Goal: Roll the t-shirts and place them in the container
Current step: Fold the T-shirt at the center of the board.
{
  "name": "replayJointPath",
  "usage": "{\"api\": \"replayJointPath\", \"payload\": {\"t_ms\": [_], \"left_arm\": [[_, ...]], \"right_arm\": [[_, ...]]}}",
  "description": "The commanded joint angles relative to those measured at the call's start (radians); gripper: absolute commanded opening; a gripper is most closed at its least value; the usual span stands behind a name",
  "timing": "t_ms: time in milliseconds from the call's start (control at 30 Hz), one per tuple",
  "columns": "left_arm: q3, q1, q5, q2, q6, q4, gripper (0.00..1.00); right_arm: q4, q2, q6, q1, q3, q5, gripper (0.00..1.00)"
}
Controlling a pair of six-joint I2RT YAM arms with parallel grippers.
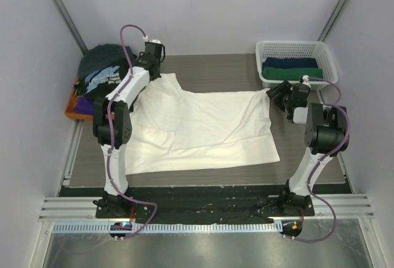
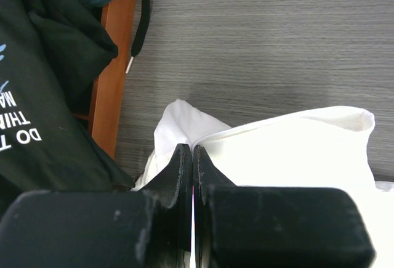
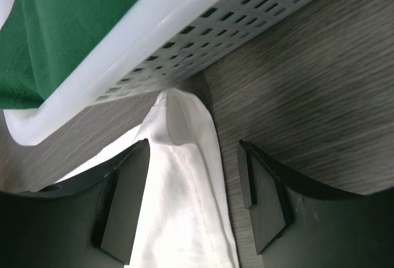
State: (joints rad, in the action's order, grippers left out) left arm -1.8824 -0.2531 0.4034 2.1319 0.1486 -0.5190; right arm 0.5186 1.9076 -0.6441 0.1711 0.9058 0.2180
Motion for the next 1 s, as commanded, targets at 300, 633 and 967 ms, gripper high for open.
{"api": "replayJointPath", "payload": {"t_ms": [300,633,967], "left_arm": [[0.003,0.008,0.011,-0.072,-0.011,0.047,0.00],[-0.001,0.008,0.049,-0.069,-0.026,0.042,0.00],[-0.020,0.011,0.064,-0.081,-0.015,0.011,0.00]], "right_arm": [[0.003,0.074,-0.029,-0.053,0.120,-0.132,0.42],[-0.055,0.062,0.009,-0.051,0.166,-0.166,0.01],[-0.184,-0.025,0.040,-0.055,0.147,-0.193,0.01]]}}
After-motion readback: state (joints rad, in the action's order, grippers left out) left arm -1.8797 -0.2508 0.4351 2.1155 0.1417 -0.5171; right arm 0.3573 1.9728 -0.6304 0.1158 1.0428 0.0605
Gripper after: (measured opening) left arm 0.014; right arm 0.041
